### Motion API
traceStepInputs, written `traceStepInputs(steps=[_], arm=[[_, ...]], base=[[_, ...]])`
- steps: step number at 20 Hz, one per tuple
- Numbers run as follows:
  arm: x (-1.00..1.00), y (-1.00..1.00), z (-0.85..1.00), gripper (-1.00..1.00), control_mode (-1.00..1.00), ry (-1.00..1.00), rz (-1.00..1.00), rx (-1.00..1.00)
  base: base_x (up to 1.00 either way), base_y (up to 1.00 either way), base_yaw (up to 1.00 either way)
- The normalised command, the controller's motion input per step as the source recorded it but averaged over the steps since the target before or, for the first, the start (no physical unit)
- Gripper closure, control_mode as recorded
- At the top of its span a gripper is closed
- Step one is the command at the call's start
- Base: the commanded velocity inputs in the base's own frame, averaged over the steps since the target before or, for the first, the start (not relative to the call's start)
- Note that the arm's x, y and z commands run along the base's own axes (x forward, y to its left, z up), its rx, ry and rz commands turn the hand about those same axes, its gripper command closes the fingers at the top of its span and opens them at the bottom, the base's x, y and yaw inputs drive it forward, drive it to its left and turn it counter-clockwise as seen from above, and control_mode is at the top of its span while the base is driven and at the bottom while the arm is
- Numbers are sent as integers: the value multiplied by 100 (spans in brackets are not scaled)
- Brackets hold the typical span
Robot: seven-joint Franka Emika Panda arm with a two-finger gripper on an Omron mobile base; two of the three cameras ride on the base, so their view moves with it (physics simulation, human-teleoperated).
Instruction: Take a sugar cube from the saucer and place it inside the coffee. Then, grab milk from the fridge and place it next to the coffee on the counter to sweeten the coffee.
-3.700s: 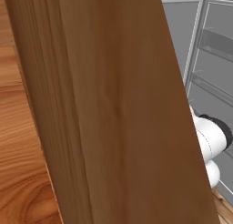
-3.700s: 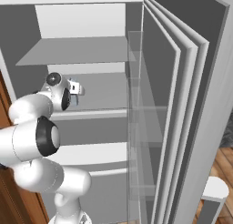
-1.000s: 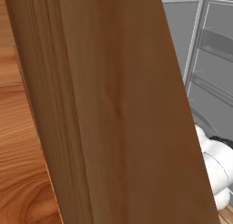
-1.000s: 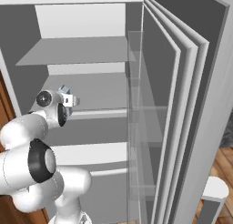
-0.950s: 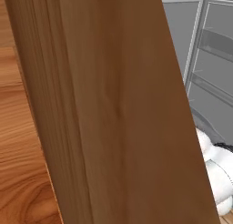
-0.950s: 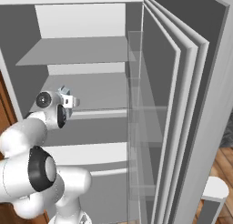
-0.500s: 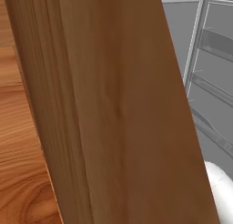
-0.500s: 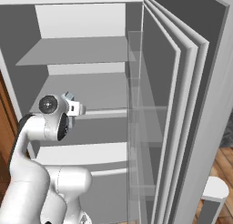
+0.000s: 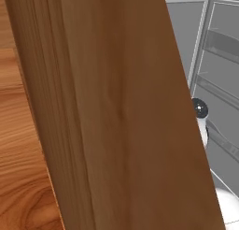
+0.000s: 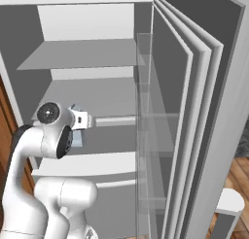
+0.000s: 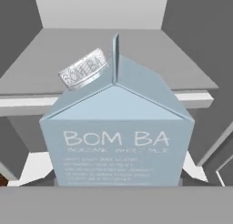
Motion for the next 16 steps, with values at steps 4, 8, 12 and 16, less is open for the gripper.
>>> traceStepInputs(steps=[4, 8, 12, 16], arm=[[-40, -4, 32, 100, -100, 0, 0, -5], [-27, 0, 33, 100, -100, -1, 1, 0], [-26, 0, 27, 100, -100, -3, 3, 0], [-11, 0, 9, 100, 100, 0, 2, 0]], base=[[0, 0, 0], [0, 0, 0], [0, 0, 0], [-16, 0, 2]])
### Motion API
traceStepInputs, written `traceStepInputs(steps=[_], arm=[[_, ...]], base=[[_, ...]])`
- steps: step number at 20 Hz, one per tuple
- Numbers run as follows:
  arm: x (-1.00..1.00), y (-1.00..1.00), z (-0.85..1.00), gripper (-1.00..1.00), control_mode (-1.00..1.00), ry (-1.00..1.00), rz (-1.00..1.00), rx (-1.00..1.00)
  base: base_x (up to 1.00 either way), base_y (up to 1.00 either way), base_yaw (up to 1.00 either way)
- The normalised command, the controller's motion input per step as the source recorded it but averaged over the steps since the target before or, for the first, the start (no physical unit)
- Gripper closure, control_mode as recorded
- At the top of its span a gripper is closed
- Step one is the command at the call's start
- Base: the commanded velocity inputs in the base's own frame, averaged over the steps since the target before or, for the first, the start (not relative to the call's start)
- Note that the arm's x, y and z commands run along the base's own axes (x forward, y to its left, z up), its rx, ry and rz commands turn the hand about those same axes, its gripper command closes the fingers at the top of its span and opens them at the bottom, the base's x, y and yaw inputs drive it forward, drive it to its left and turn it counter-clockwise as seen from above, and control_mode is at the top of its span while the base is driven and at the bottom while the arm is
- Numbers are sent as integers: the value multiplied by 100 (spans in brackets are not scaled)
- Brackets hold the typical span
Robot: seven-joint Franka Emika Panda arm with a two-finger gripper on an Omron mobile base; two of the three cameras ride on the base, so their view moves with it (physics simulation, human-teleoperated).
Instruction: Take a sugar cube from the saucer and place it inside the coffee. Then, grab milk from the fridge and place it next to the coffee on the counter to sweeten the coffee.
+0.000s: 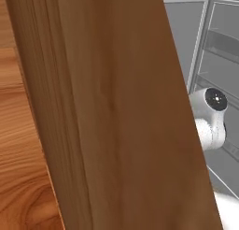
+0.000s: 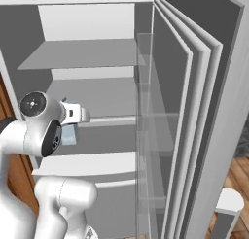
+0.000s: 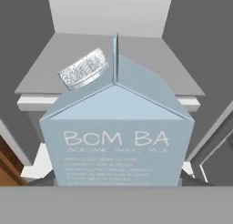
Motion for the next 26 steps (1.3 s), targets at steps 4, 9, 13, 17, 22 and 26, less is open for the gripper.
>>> traceStepInputs(steps=[4, 9, 13, 17, 22, 26], arm=[[0, 0, 0, 100, 100, 0, 0, 0], [0, 0, 0, 100, 100, 0, 0, 0], [0, 0, 0, 100, 100, 0, 0, 0], [0, 0, 0, 100, 100, 0, 0, 0], [0, 0, 0, 100, 100, 0, 0, 0], [0, 0, 0, 100, 100, 0, 0, 0]], base=[[-72, -6, 0], [-91, -36, -2], [-81, -76, -25], [-64, -89, -45], [-21, -78, -60], [0, -62, -70]])
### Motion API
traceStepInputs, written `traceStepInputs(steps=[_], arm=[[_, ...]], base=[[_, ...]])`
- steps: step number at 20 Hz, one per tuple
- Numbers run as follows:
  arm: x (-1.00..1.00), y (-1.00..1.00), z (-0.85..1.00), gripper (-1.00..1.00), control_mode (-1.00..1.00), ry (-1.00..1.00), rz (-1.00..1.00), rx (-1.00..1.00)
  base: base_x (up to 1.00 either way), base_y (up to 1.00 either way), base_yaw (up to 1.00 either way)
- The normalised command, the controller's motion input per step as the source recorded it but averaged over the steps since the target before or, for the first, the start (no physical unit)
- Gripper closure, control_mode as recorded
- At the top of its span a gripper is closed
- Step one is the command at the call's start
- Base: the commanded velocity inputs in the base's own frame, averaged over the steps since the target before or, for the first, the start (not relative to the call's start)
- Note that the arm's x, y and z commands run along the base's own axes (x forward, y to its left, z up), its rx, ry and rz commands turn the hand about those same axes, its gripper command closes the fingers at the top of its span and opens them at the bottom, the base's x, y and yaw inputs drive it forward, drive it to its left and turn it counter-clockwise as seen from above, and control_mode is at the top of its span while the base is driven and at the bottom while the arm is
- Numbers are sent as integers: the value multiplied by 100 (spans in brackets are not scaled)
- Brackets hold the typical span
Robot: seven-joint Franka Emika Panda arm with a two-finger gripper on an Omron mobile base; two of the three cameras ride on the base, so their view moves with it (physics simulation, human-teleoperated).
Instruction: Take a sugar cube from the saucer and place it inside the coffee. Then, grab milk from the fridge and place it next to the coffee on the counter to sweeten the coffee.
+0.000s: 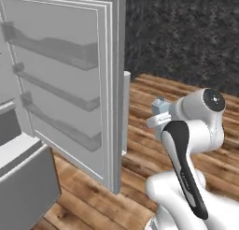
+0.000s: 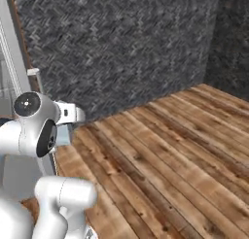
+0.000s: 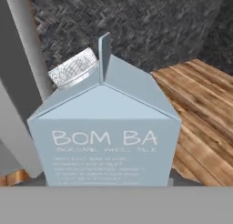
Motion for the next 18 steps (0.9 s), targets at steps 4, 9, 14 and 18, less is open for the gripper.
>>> traceStepInputs(steps=[4, 9, 14, 18], arm=[[0, 0, 0, 100, 100, 0, 0, 0], [0, 0, 0, 100, 100, 0, 0, 0], [0, 0, 0, 100, 100, 0, 0, 0], [0, 0, 0, 100, 100, 0, 0, 0]], base=[[1, -55, -73], [6, -52, -73], [20, -46, -71], [57, -34, -61]])
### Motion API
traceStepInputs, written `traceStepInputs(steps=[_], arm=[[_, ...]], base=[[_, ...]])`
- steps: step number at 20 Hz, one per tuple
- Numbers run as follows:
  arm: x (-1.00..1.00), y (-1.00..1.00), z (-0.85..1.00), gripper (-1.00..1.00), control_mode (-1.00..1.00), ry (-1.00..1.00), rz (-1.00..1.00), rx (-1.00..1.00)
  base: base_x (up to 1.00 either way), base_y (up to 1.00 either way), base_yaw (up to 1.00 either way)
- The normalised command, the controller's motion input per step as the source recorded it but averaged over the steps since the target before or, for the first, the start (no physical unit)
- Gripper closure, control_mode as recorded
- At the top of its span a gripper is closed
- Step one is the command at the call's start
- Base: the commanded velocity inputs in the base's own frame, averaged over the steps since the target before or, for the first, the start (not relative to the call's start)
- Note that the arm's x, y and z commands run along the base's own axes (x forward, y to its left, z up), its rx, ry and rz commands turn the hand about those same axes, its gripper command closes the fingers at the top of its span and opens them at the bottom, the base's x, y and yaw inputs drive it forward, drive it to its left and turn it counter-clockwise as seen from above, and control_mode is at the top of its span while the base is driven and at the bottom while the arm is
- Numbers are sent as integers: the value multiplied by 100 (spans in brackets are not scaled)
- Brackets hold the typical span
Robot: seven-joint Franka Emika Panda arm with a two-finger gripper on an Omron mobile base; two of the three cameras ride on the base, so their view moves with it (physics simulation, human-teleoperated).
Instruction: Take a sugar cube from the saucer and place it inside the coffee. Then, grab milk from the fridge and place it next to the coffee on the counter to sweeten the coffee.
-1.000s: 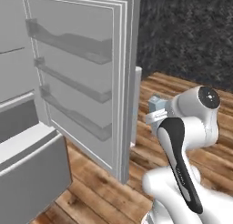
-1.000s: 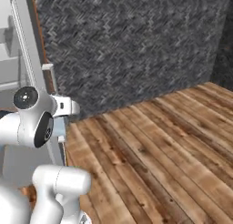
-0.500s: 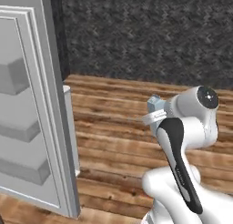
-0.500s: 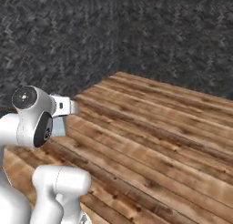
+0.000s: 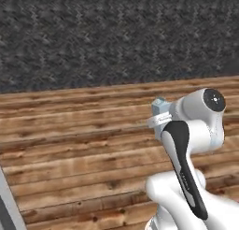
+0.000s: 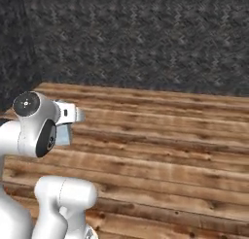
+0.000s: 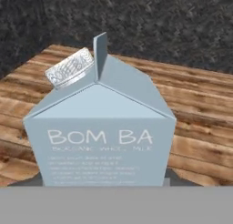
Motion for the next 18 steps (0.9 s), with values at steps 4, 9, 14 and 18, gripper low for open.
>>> traceStepInputs(steps=[4, 9, 14, 18], arm=[[0, 0, 0, 100, 100, 0, 0, 0], [0, 0, 0, 100, 100, 0, 0, 0], [0, 0, 0, 100, 100, 0, 0, 0], [0, 0, 0, 100, 100, 0, 0, 0]], base=[[83, -20, -53], [97, -3, -47], [100, 0, -44], [85, 0, -53]])
